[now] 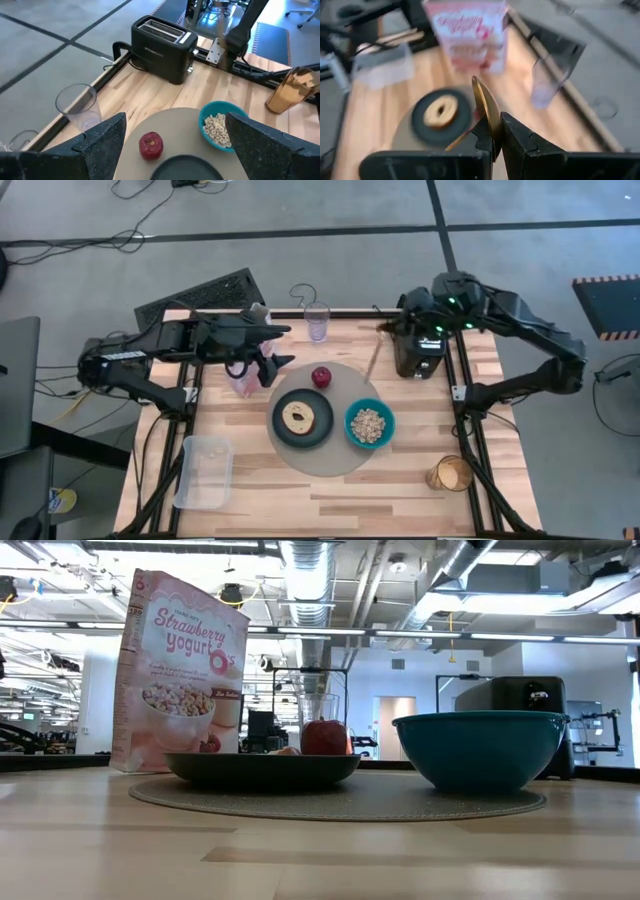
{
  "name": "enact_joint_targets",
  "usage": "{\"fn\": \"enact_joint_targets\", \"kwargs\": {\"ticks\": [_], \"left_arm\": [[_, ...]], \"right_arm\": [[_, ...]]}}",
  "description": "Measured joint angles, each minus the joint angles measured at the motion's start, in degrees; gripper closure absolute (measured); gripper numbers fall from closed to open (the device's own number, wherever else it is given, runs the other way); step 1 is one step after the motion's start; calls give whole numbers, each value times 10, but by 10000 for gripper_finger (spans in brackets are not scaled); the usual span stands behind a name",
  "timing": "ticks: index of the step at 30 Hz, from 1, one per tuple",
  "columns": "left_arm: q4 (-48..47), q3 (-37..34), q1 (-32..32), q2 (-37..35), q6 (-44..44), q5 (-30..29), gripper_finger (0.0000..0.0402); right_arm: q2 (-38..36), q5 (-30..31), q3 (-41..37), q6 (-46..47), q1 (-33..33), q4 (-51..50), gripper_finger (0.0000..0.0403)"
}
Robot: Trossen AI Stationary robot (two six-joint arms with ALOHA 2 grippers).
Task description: Arrange a breakfast setting
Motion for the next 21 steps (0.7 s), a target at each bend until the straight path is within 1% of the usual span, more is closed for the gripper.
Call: {"fn": "enact_joint_targets", "kwargs": {"ticks": [7,12,15,19,21], "left_arm": [[-2,0,0,2,-32,1,76],[-29,0,0,2,-38,16,76],[-43,0,0,2,-27,17,76],[-53,0,0,2,-2,21,76],[-60,0,0,2,9,32,76]], "right_arm": [[-31,-27,0,54,37,-129,356],[-39,-39,-13,99,55,-196,356],[-54,-39,-50,137,57,-205,356],[-80,-40,-123,199,57,-199,356],[-87,-41,-162,224,57,-193,356]]}}
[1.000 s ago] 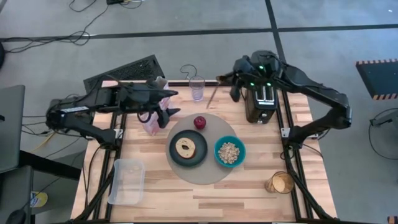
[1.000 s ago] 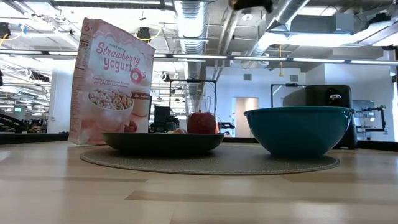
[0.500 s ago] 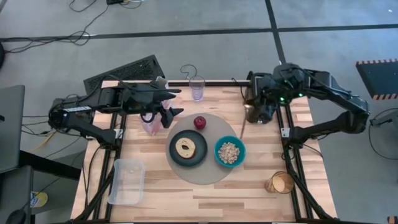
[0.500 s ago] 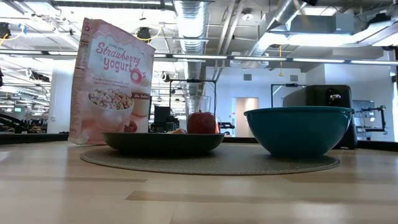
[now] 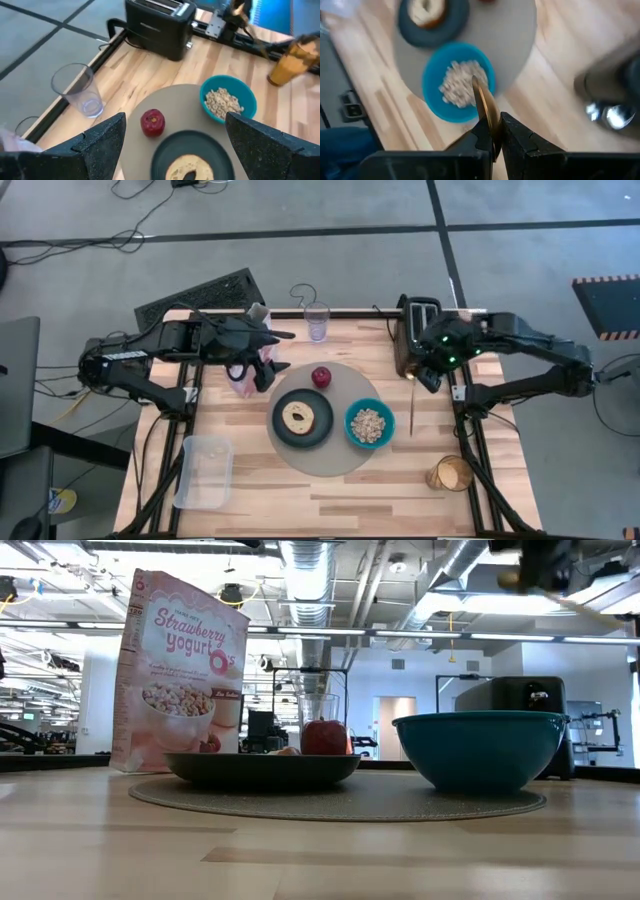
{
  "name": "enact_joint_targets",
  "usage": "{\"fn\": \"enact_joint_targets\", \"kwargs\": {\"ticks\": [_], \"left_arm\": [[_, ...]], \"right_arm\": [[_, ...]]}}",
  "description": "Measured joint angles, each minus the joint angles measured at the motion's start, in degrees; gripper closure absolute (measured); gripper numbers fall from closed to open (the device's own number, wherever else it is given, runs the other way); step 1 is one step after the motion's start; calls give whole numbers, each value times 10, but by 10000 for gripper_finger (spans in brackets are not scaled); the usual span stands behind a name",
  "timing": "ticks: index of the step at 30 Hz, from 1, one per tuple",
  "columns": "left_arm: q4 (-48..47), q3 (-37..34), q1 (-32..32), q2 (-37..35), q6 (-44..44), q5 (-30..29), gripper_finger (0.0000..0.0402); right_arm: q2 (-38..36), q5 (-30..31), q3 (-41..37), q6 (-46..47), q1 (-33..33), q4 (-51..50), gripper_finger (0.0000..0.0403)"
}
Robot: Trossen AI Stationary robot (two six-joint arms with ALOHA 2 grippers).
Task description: Arrange a breakfast setting
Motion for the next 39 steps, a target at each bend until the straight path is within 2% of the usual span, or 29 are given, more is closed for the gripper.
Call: {"fn": "enact_joint_targets", "kwargs": {"ticks": [9,14,20,28,39], "left_arm": [[-4,0,0,0,41,35,76],[-4,0,0,0,58,49,76],[-4,0,0,0,69,49,76],[-12,0,0,0,75,50,76],[-17,0,0,0,74,51,76]], "right_arm": [[3,-45,-158,74,-17,73,356],[17,-73,-220,104,-14,113,356],[55,-75,-282,123,-13,177,356],[128,-76,-302,129,-21,255,356],[151,-101,-301,134,-40,337,356]]}}
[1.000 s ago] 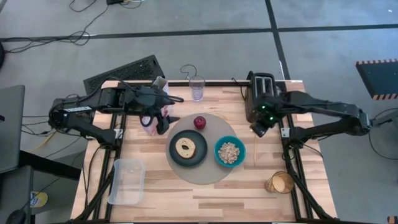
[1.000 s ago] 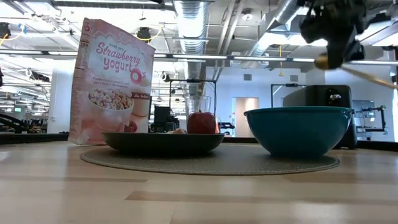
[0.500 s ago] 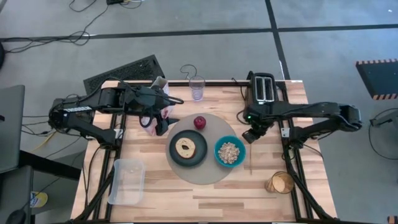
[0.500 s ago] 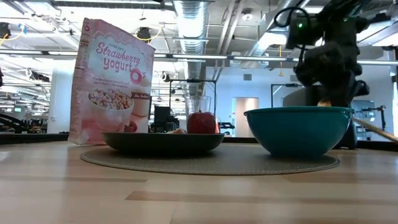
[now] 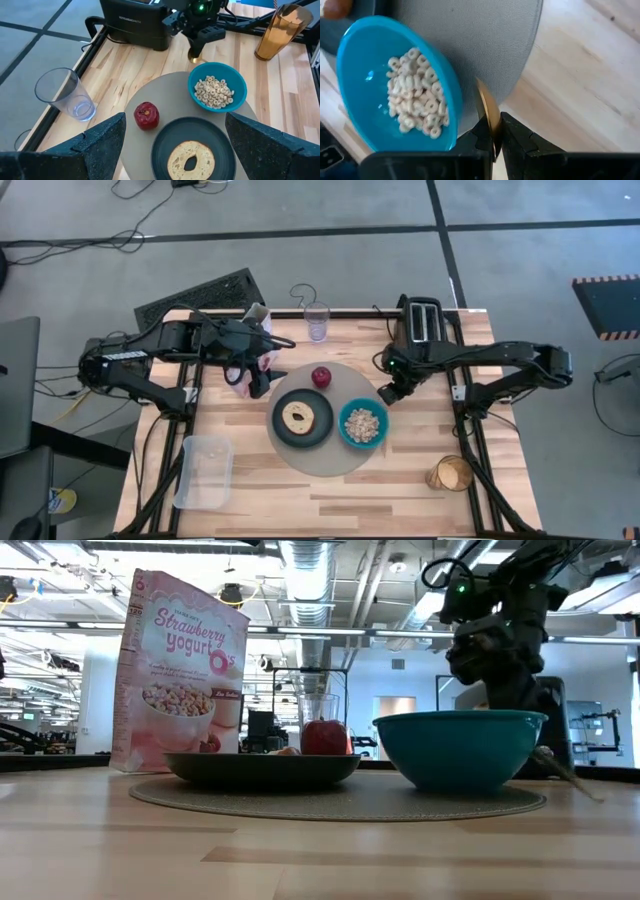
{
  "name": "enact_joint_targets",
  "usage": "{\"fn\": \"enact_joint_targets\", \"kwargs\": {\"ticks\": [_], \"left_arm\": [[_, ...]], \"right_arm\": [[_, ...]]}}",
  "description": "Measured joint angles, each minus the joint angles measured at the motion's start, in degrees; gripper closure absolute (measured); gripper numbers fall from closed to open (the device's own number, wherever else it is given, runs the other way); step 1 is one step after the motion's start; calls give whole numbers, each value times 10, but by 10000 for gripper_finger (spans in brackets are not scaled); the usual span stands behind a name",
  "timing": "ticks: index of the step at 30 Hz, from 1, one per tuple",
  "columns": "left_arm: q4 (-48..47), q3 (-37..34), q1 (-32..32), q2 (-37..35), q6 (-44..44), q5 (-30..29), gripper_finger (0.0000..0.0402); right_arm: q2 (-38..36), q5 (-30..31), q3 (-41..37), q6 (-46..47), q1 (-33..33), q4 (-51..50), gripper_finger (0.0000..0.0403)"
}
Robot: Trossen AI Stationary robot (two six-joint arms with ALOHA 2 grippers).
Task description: Arrange a breakfast setting
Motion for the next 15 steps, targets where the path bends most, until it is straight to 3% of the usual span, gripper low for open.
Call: {"fn": "enact_joint_targets", "kwargs": {"ticks": [8,15], "left_arm": [[-1,0,0,0,0,0,76],[-2,0,0,0,0,0,76]], "right_arm": [[-4,-3,6,-15,-17,-26,356],[-42,-63,6,-41,-50,-82,356]]}}
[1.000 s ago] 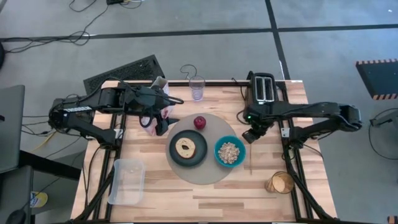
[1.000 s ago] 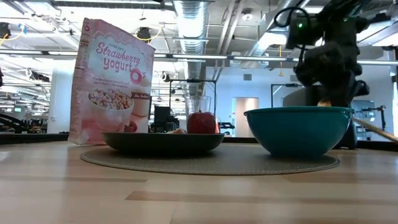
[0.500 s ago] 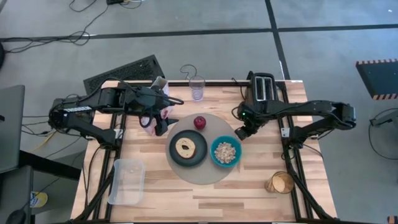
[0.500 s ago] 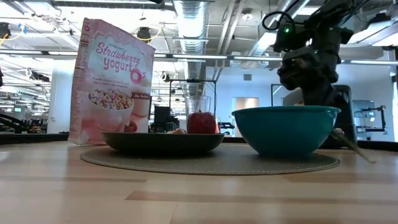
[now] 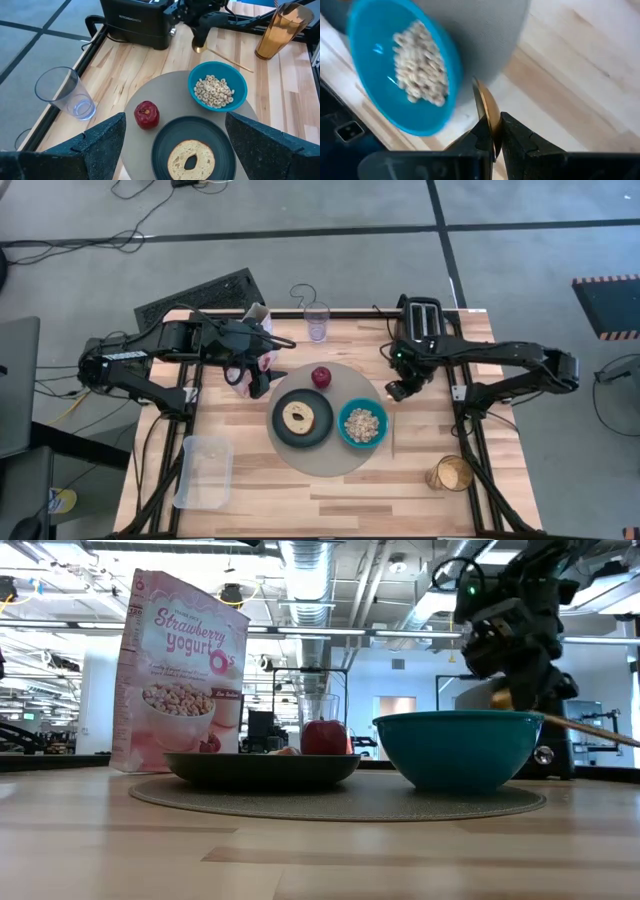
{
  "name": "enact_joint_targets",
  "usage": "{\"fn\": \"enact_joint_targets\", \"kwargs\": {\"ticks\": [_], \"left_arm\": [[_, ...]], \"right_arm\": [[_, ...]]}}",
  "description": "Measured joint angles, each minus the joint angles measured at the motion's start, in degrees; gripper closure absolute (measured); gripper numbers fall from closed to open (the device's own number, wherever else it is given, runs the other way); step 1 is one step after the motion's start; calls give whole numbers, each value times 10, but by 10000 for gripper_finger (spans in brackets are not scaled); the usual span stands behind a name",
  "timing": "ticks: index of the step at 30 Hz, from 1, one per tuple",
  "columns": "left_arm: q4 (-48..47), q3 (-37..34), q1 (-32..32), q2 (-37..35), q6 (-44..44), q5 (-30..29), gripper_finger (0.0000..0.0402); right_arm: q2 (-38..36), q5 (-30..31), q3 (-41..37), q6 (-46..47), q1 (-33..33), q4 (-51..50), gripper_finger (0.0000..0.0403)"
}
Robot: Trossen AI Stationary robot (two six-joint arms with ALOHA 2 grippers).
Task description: Arrange a breakfast setting
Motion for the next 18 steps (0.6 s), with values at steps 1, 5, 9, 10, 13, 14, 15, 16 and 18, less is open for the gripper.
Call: {"fn": "enact_joint_targets", "kwargs": {"ticks": [1,5,9,10,13,14,15,16,18], "left_arm": [[0,0,0,0,0,0,76],[0,0,0,0,0,-1,76],[1,0,0,0,-1,-1,76],[1,0,0,0,-1,-1,76],[2,0,0,0,-1,-1,76],[2,0,0,0,-1,-1,76],[2,0,0,0,-1,-1,76],[3,0,0,0,-1,-1,76],[4,0,0,0,-2,-1,76]], "right_arm": [[-1,-3,-8,-4,-3,-3,356],[1,0,-48,-7,-9,17,356],[1,2,-76,3,-8,56,356],[1,2,-83,3,-9,64,356],[0,1,-103,0,-9,99,356],[0,1,-109,-2,-9,113,356],[1,2,-115,-3,-11,124,356],[0,4,-120,-3,-13,134,356],[0,9,-129,-4,-17,146,356]]}}
